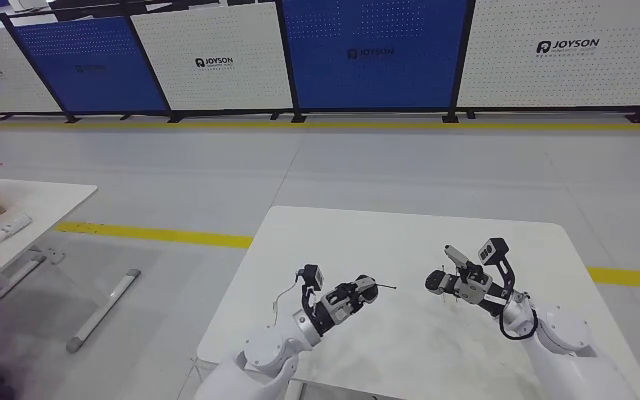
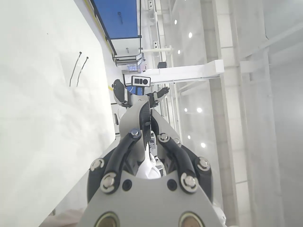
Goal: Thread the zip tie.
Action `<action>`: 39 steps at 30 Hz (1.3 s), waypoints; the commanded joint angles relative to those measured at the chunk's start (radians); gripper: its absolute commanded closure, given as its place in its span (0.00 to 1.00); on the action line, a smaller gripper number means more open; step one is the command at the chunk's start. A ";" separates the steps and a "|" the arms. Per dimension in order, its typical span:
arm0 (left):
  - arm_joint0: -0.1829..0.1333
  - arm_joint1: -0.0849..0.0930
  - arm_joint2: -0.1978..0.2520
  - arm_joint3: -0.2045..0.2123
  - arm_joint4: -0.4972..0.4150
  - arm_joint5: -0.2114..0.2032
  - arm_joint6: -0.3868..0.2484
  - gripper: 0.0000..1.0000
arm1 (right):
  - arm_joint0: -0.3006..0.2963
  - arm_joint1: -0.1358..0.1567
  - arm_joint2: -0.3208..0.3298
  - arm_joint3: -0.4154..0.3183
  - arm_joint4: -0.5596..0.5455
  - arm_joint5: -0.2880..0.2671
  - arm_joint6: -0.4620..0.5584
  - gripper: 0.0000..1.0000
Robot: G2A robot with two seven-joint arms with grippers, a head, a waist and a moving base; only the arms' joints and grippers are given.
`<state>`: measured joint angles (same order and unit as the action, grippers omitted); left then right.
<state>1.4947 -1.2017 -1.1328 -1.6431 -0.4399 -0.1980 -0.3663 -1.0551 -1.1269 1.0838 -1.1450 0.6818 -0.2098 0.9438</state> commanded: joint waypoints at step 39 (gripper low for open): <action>-0.062 -0.022 0.084 0.112 0.171 -0.079 0.163 1.00 | 0.118 0.055 0.059 -0.095 -0.496 0.264 0.063 0.00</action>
<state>1.4326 -1.2237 -1.0493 -1.5308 -0.2688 -0.2768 -0.2035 -0.9375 -1.0724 1.1430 -1.2396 0.1860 0.0541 1.0052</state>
